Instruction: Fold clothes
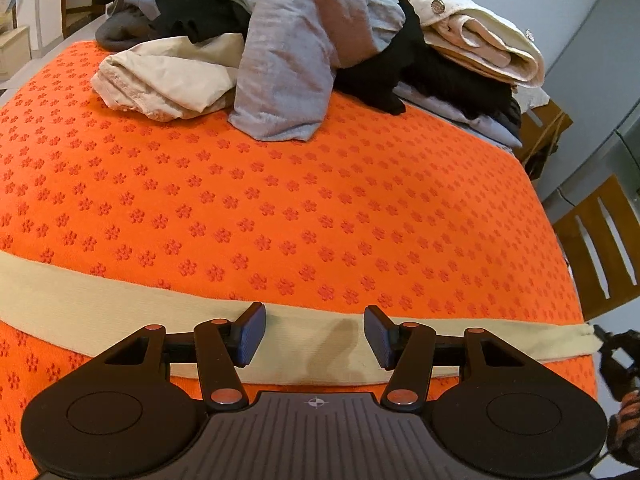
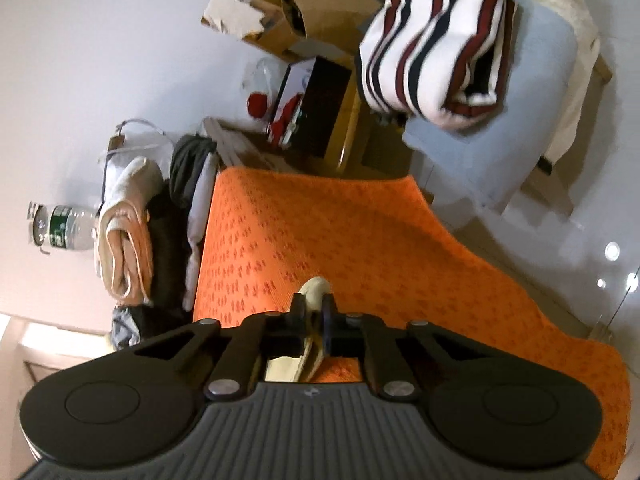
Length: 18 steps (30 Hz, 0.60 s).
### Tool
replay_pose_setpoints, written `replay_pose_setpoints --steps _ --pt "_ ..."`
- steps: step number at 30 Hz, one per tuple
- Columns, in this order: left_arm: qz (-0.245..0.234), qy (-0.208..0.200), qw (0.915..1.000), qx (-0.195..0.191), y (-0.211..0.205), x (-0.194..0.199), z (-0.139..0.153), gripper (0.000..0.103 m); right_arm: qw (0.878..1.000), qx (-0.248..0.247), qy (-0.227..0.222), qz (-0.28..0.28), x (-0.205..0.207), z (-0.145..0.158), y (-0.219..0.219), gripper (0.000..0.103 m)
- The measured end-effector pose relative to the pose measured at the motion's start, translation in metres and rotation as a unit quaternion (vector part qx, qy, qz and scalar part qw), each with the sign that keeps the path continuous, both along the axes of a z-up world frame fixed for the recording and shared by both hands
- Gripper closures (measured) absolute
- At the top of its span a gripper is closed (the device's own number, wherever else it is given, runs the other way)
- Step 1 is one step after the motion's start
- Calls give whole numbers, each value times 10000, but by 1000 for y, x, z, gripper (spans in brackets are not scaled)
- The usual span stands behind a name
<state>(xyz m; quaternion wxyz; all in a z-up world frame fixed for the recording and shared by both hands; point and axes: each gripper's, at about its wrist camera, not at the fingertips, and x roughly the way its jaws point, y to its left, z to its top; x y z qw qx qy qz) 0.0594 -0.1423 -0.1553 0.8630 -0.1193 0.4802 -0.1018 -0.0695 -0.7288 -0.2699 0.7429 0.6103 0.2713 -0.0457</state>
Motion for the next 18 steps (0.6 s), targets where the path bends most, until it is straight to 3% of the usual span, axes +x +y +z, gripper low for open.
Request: replay_pose_setpoints --steps 3,8,13,18 --pt "-11 -5 10000 28 1 1 -1 46 9995 -301 -32 -130 0 23 -1 96" --pt "-41 -68 10000 60 0 -1 -2 46 9911 -1304 140 -223 1 69 -7 97" --pt "-107 -118 9998 93 -1 -2 -3 46 9848 -1626 606 -82 8 61 -14 97" --pt "-46 -108 9999 -20 2 -4 -1 46 9775 -1994 633 260 18 68 0 97"
